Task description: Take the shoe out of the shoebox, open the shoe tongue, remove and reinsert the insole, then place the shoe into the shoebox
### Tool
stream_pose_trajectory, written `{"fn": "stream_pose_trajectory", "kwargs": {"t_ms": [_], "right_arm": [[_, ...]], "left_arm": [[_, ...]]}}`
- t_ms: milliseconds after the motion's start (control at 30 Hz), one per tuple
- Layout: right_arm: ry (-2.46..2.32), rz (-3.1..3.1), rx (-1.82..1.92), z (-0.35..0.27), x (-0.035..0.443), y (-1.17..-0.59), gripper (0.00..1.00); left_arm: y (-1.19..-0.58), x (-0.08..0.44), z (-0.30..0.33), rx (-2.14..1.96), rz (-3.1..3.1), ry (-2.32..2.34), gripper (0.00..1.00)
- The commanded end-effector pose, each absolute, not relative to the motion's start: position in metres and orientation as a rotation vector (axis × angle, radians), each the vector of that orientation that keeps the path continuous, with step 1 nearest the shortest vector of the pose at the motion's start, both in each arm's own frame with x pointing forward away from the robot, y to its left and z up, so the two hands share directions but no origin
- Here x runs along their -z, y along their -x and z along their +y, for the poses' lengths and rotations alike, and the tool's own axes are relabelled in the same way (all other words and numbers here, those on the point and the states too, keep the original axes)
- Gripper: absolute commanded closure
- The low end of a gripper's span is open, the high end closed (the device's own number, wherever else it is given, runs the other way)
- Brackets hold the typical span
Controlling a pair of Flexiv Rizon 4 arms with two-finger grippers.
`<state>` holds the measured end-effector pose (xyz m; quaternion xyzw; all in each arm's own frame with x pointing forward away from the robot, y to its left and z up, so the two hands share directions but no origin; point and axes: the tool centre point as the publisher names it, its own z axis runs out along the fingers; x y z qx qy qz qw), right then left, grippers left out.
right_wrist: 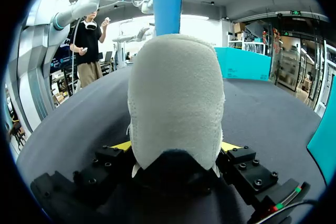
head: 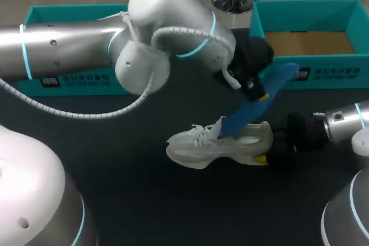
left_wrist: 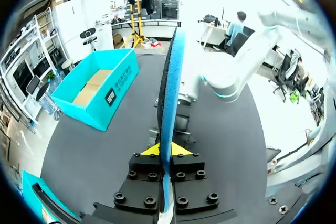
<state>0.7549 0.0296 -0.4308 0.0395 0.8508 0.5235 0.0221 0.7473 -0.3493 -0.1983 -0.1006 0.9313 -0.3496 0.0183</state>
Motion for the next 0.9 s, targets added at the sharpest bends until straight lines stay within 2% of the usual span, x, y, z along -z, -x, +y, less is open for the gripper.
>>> {"fn": "stream_pose_trajectory", "kwargs": {"t_ms": [33,400,900], "right_arm": [[-0.123,2.638,-1.618,0.031,0.433,-0.756,1.00],[-0.123,2.638,-1.618,0.031,0.433,-0.756,1.00],[-0.123,2.638,-1.618,0.031,0.433,-0.756,1.00]], "left_arm": [[-0.756,0.143,-0.307,1.285,2.961,0.308,1.00],[-0.776,0.077,-0.244,1.662,2.966,0.416,1.00],[-0.776,0.077,-0.244,1.662,2.966,0.416,1.00]]}}
